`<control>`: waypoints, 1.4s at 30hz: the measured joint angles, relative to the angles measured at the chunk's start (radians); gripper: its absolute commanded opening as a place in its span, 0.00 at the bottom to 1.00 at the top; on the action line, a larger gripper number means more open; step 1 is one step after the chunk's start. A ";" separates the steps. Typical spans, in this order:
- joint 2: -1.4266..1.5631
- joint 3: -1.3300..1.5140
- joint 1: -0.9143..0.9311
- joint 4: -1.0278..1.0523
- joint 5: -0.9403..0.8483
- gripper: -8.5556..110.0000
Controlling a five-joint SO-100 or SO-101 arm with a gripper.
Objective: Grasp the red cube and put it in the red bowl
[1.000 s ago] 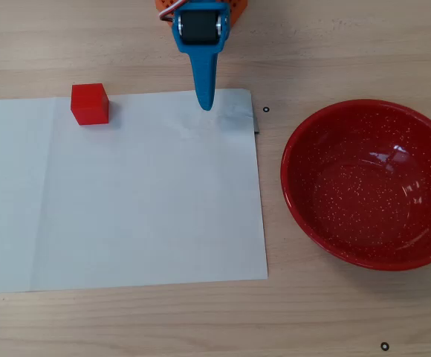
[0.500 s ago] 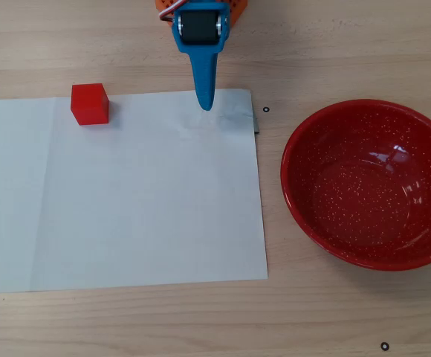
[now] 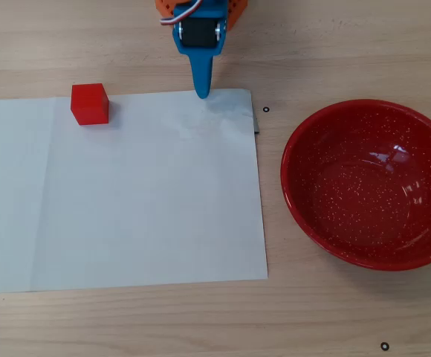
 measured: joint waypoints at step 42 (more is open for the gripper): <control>-1.083 -1.267 -0.347 0.632 0.420 0.08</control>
